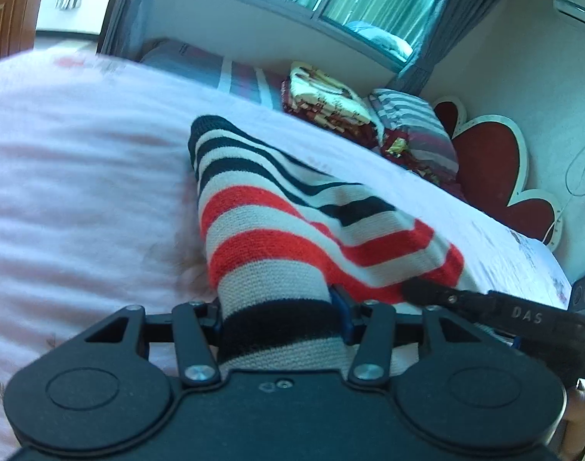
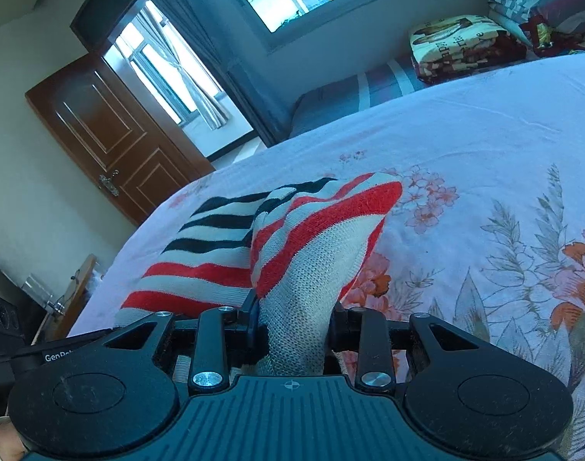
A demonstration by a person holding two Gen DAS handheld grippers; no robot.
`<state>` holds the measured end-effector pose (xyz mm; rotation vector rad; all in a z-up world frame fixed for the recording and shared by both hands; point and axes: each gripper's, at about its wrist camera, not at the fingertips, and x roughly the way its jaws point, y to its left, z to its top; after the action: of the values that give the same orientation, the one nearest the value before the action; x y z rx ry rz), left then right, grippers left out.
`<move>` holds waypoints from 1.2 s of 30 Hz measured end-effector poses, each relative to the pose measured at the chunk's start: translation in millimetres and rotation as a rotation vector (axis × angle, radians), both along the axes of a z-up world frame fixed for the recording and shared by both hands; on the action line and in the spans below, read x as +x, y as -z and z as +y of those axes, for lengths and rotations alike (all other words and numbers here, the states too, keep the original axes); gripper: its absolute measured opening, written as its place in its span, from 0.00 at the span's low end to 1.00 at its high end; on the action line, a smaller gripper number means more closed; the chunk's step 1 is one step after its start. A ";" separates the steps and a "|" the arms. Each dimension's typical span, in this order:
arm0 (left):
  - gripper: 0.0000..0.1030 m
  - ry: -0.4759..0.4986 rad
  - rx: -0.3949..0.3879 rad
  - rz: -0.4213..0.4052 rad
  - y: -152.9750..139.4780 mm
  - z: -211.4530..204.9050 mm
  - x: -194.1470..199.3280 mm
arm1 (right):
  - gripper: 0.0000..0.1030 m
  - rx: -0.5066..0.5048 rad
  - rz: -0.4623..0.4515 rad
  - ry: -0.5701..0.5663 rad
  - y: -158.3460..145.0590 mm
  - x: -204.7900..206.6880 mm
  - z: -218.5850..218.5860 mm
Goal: Fold small clothes
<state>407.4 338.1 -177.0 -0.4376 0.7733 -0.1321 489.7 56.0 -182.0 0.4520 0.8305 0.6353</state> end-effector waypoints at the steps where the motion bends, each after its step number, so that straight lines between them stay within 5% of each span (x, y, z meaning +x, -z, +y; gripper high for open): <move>1: 0.55 -0.008 -0.022 0.001 5.9 5.3 0.2 | 0.34 0.005 0.019 0.000 5.9 3.7 -2.8; 4: 0.73 -0.022 0.007 -0.012 9.3 9.4 -2.9 | 0.44 0.015 0.037 0.000 8.7 9.1 -14.4; 14: 0.67 -0.106 0.124 -0.121 -43.3 -0.8 -5.1 | 0.43 0.020 0.050 0.032 -10.0 39.1 -15.6; 15: 0.67 -0.099 0.130 -0.111 -42.7 -3.7 1.6 | 0.41 0.016 0.037 0.032 -11.0 42.5 -13.2; 16: 0.67 -0.096 0.137 -0.102 -40.7 -6.0 7.1 | 0.25 0.015 0.017 0.026 -13.3 45.0 -9.4; 20: 0.67 -0.118 0.181 -0.063 -24.8 -17.5 19.3 | 0.16 -0.067 -0.059 -0.017 -12.7 54.0 3.9; 24: 0.70 -0.136 0.196 -0.026 -15.2 -17.2 22.2 | 0.16 -0.089 -0.025 -0.016 7.3 59.1 1.3; 36: 0.70 -0.095 0.188 -0.061 -36.1 -23.5 -16.7 | 0.23 -0.070 0.005 -0.034 -23.9 1.4 -27.3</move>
<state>390.7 314.6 -140.9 -0.2898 0.6968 0.0163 491.1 28.7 -158.1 0.3769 0.8640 0.6343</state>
